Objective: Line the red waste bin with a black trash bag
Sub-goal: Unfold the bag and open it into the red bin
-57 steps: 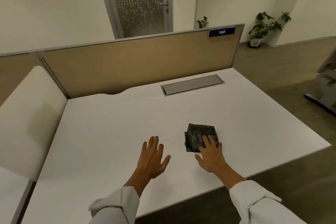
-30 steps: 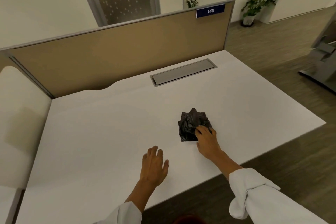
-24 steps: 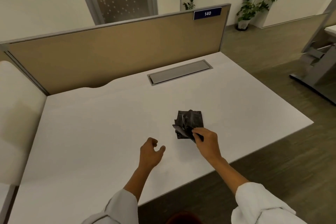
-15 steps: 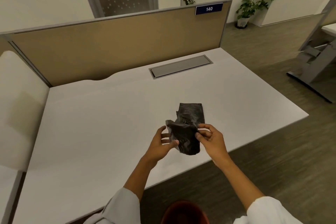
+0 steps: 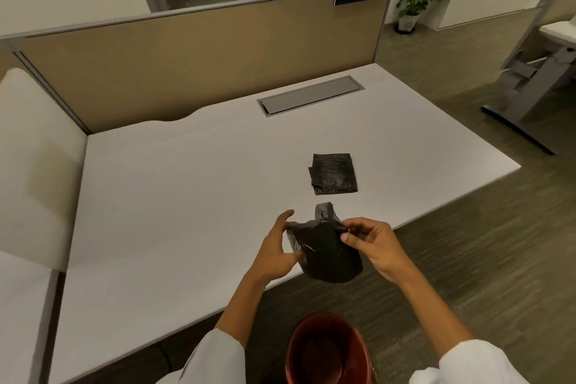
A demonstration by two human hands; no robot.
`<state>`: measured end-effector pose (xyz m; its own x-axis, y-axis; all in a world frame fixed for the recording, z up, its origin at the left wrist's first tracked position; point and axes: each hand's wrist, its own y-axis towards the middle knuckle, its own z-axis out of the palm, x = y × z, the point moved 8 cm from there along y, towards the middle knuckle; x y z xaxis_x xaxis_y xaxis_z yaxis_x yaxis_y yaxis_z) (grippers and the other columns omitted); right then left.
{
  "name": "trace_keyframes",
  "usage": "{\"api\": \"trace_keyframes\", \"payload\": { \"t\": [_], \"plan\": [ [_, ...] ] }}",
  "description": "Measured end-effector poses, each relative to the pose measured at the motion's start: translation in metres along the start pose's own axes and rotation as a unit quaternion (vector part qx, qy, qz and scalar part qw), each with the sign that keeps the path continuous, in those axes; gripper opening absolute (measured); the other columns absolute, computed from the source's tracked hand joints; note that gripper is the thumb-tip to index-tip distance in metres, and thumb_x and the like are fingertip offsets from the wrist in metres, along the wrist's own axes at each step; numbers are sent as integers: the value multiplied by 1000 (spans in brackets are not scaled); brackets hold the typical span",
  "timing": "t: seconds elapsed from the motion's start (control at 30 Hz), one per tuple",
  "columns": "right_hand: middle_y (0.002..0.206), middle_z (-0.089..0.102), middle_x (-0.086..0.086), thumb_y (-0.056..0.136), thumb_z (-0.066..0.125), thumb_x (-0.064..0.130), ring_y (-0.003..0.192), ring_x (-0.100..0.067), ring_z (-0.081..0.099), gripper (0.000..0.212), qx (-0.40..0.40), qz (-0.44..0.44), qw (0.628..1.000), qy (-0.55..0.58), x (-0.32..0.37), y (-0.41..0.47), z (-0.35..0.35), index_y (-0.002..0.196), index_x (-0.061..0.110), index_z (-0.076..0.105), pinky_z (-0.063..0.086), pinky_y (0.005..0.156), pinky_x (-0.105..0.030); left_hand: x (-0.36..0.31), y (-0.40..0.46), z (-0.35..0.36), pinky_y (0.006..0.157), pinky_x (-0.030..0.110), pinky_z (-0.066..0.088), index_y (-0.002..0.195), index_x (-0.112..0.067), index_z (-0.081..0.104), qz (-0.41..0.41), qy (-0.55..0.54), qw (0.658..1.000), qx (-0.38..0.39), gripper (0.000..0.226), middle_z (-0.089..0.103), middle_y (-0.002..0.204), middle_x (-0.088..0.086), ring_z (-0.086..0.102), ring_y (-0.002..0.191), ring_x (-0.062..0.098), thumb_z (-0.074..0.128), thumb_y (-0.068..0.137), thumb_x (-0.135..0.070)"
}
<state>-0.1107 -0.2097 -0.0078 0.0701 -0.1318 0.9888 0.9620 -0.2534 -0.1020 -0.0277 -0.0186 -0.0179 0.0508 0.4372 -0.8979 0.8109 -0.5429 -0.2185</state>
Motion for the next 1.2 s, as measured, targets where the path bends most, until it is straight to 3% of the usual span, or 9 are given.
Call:
{"api": "trace_keyframes", "payload": {
  "t": [0.1,0.17,0.33,0.47,0.6,0.7,0.83,1.03,1.2],
  "plan": [
    [88,78,-3,72,78,16,89,-16,72,23,-41,16,999,23,-5,-5,-4,94,13,77,58,76,-22,0,-12,1,84,27,52,100,-22,71,11,44,999,-16,16,72,98,-5,65,91,12,66,88,-12],
    [87,78,-1,76,77,18,90,-18,72,20,-82,30,996,11,-12,-6,-9,95,13,76,58,73,-21,2,-19,2,72,30,58,83,-24,73,3,18,999,-31,8,74,81,-4,69,78,14,67,88,-20],
    [92,75,-1,91,69,18,98,-25,70,6,-131,53,988,-67,-31,-6,-22,95,20,72,58,75,-22,-1,-23,13,65,26,60,77,-27,77,-25,-62,997,-46,6,77,75,-4,72,72,10,75,82,-31],
    [126,58,6,92,59,47,114,-12,57,41,-142,69,970,-188,-28,-18,-35,127,26,57,49,91,-31,-9,-25,28,66,23,57,81,-25,79,-67,-176,979,-80,10,79,79,-3,75,77,13,77,80,-34],
    [131,47,23,74,68,69,119,10,45,64,-128,2,968,-214,-20,-60,-35,129,41,51,45,89,-21,-9,-31,50,62,25,58,93,-10,76,-137,-292,940,-108,24,80,83,6,76,79,21,78,80,-31],
    [125,52,20,74,80,50,117,8,49,60,-76,-29,953,-292,-29,-83,-24,126,36,55,47,87,-10,-7,-34,68,64,33,61,93,-8,75,-180,-340,914,-127,22,79,83,9,76,77,23,79,80,-25],
    [97,66,22,83,76,14,95,3,64,33,-127,-22,954,-272,-35,-84,-38,100,40,64,55,79,-15,-6,-37,81,65,31,60,93,-8,75,-187,-320,918,-143,20,79,86,12,76,76,19,80,78,-20],
    [81,70,19,89,69,13,79,4,67,37,-139,-37,954,-262,-35,-79,-64,90,49,62,52,63,-12,-4,-47,90,72,35,61,111,-10,64,-163,-293,942,-22,48,74,108,12,75,91,23,87,69,-12],
    [102,74,-3,94,64,16,73,-2,74,19,-173,19,966,-193,-47,-75,-81,104,31,64,60,63,-18,1,-56,98,78,46,61,110,-6,63,-146,-310,939,17,40,78,102,13,74,97,32,78,74,5]
  ]
}}
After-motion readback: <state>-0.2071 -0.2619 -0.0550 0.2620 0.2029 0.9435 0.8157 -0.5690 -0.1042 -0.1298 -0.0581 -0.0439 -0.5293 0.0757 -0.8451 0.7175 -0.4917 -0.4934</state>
